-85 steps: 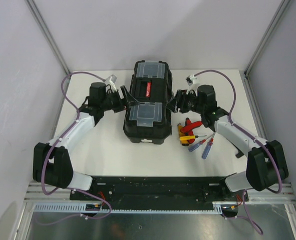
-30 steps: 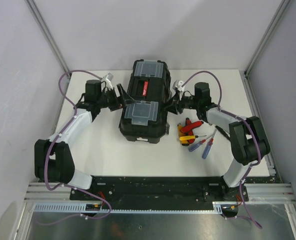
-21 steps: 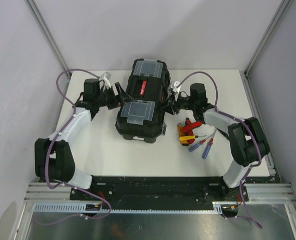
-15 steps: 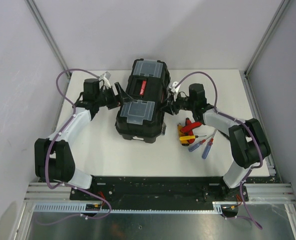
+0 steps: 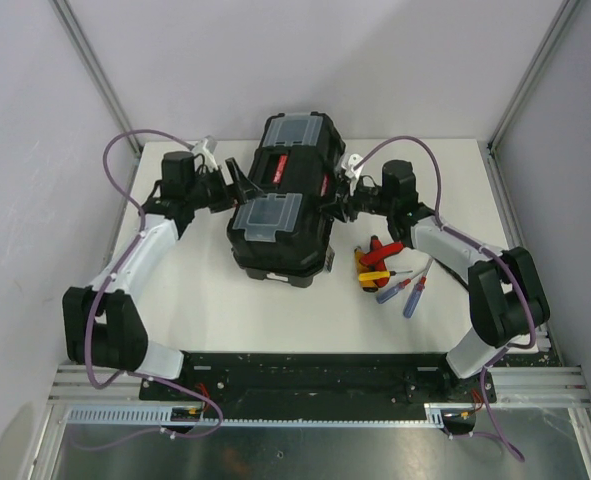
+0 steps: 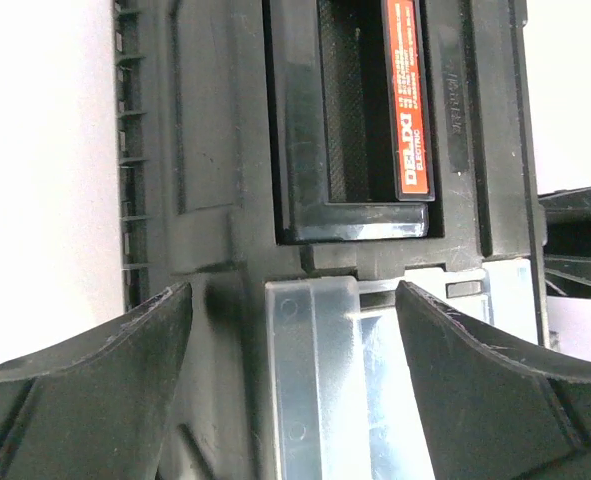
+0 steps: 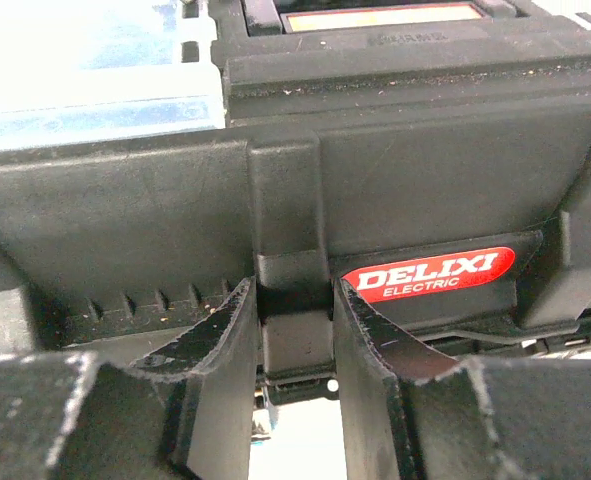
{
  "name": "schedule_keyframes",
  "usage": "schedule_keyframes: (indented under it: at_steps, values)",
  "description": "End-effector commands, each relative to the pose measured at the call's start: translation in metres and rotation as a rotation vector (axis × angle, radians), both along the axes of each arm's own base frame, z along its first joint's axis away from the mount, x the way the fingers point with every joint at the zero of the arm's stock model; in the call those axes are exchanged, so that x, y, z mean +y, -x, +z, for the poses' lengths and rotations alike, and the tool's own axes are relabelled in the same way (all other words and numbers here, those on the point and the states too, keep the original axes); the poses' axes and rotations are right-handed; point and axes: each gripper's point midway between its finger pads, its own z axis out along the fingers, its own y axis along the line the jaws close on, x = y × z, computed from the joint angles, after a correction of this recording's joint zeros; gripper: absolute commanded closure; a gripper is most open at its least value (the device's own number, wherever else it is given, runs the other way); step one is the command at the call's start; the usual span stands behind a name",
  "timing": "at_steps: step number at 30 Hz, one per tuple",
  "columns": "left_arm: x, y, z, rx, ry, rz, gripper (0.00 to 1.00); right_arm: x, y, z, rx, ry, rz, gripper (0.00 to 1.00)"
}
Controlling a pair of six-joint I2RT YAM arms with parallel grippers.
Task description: Pack the tool kit
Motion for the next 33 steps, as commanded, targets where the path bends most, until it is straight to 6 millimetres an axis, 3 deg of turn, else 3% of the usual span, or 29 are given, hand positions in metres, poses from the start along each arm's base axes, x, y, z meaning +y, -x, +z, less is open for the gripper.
schedule_keyframes:
  at_steps: [1,6,9,15,20,26,33]
  values:
    - [0.023,-0.004,0.061,-0.196,-0.086,0.079,0.13,0.008,0.003,0.108,-0.278,-0.128,0.052,1.00]
    - [0.030,0.013,0.098,-0.329,-0.126,0.072,0.12,0.012,0.003,0.114,-0.281,-0.117,0.067,1.00]
    - [0.025,0.031,0.110,-0.402,-0.154,0.026,0.11,0.017,0.003,0.113,-0.278,-0.106,0.078,1.00]
    - [0.002,0.073,0.113,-0.538,-0.252,-0.078,0.09,0.024,0.003,0.109,-0.268,-0.095,0.091,1.00]
    - [-0.014,0.093,0.111,-0.586,-0.284,-0.119,0.02,0.029,0.002,0.107,-0.268,-0.092,0.087,1.00]
    - [-0.036,0.094,0.111,-0.578,-0.301,-0.125,0.00,0.036,-0.001,0.111,-0.282,-0.094,0.063,1.00]
    - [-0.056,0.071,0.109,-0.457,-0.309,-0.063,0.01,0.045,-0.006,0.119,-0.294,-0.108,0.007,1.00]
